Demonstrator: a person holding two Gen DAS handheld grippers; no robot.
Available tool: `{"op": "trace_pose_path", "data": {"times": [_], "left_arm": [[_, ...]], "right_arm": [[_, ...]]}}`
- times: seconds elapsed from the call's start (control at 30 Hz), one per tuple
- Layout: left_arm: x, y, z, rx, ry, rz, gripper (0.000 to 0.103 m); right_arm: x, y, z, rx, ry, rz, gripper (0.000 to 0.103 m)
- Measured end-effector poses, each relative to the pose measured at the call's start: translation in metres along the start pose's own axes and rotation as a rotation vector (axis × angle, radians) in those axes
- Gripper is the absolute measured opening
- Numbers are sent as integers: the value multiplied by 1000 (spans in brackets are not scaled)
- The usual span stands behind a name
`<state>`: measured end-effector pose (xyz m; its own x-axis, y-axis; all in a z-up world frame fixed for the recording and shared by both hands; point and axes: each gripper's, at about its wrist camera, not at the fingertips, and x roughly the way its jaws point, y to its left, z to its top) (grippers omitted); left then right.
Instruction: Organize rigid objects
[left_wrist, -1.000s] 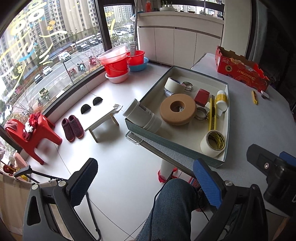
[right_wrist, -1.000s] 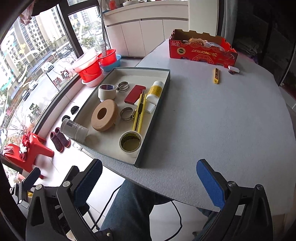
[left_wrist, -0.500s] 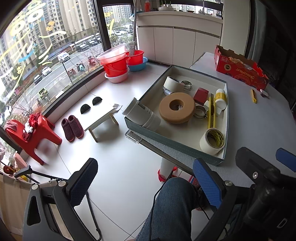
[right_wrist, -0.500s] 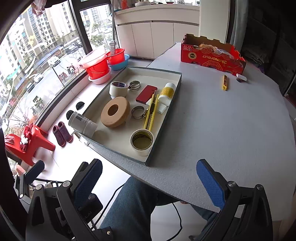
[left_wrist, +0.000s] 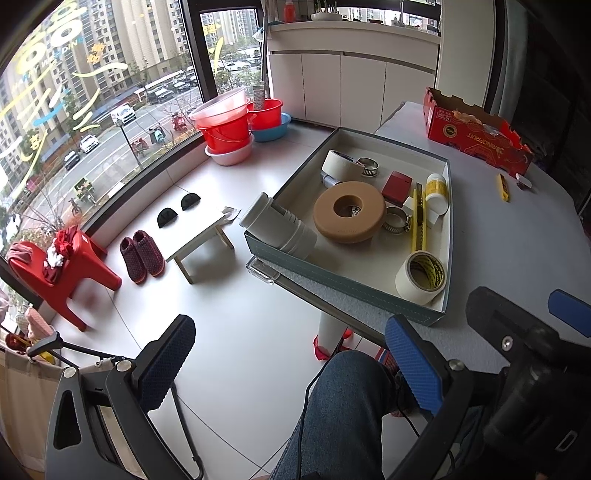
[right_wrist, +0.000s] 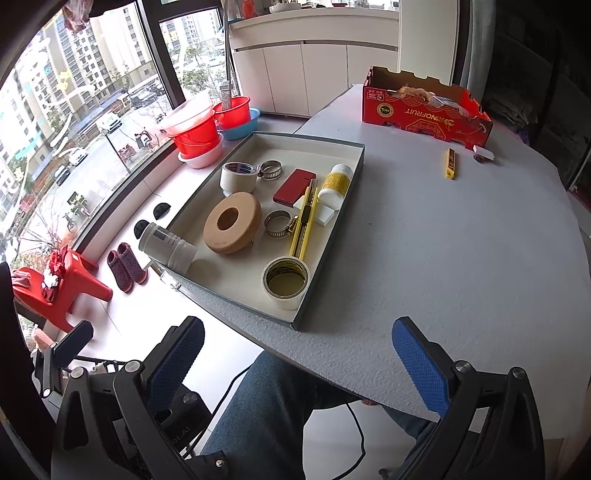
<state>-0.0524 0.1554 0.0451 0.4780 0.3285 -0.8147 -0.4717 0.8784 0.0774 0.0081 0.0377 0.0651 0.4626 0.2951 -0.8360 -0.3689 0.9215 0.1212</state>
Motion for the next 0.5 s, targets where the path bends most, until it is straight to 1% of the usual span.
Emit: {"op": "trace_pose_path", "data": {"times": [0.37, 0.5], "left_arm": [[-2, 2, -1, 11, -6, -12, 103], [-6, 3, -2, 6, -41, 20, 103]], "right_arm": [[0, 1, -1, -6, 0, 2, 102], [-2, 3, -1, -9, -4, 4, 102]]}}
